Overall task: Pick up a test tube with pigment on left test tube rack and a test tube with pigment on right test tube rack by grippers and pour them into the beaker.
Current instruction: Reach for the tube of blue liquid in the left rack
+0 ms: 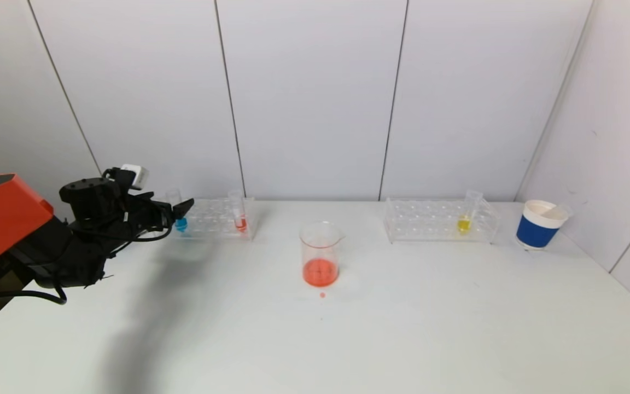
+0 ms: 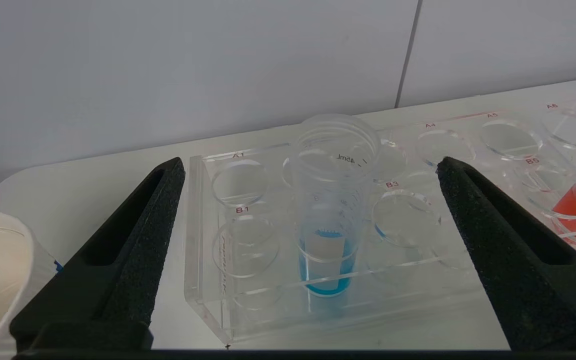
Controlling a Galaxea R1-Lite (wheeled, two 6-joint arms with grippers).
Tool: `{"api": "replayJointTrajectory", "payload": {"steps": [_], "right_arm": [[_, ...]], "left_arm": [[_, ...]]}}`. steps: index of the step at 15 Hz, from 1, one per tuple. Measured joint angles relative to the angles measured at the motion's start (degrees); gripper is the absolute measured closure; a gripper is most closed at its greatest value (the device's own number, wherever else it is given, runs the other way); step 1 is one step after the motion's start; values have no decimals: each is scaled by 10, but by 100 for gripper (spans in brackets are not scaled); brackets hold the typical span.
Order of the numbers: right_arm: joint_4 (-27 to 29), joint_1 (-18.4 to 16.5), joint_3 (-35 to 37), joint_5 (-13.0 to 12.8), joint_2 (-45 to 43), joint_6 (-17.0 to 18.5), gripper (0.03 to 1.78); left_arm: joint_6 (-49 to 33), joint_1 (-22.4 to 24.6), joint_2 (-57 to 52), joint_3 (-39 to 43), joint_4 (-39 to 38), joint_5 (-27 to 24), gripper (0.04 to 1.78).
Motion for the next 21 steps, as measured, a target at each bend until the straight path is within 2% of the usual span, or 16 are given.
{"api": "replayJointTrajectory", "payload": {"steps": [21], "right_arm": [[0, 0, 0, 0, 0, 0, 4]], "left_arm": [[-1, -3, 0, 1, -4, 0, 6]]}}
